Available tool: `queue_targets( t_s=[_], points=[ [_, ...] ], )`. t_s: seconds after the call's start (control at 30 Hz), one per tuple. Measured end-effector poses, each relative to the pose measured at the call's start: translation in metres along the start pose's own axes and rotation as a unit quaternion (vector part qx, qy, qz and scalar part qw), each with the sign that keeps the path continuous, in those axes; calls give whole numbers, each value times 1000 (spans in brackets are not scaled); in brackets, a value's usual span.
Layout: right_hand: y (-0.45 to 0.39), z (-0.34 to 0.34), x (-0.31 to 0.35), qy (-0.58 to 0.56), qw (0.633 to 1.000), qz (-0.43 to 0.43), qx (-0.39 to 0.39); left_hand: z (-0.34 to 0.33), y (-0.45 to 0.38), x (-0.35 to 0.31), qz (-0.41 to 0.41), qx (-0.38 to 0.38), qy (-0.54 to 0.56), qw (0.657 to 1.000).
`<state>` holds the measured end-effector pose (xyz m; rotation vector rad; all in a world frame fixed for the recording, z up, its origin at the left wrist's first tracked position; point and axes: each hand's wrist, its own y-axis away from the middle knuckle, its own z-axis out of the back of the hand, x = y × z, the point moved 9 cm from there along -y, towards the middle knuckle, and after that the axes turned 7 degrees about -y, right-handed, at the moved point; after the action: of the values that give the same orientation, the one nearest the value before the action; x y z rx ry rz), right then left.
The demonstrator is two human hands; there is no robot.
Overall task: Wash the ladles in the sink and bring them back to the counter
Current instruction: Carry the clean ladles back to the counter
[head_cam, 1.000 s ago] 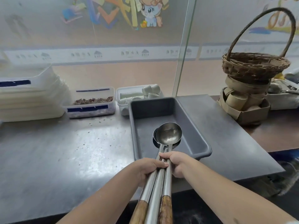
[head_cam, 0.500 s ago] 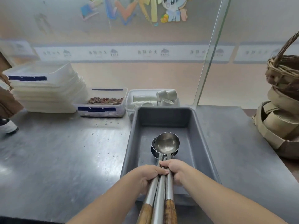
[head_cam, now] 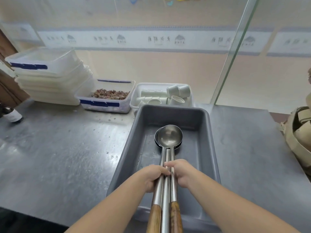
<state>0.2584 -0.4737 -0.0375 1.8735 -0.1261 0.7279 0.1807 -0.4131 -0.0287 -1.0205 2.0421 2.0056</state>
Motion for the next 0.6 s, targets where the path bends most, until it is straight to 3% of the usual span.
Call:
queue_targets(
  t_s=[0.2,0.43,0.6],
  points=[
    [9,12,1,74,995,64,-11,8,-13,-18,-64,-34,-24,997],
    [-2,8,0,45,994,98,-6,19,-23,-37,-121,-61,-43,990],
    [-21,11,1,70,991,106,-44,24,-13,-53,-158,-118,-209,958]
  ],
)
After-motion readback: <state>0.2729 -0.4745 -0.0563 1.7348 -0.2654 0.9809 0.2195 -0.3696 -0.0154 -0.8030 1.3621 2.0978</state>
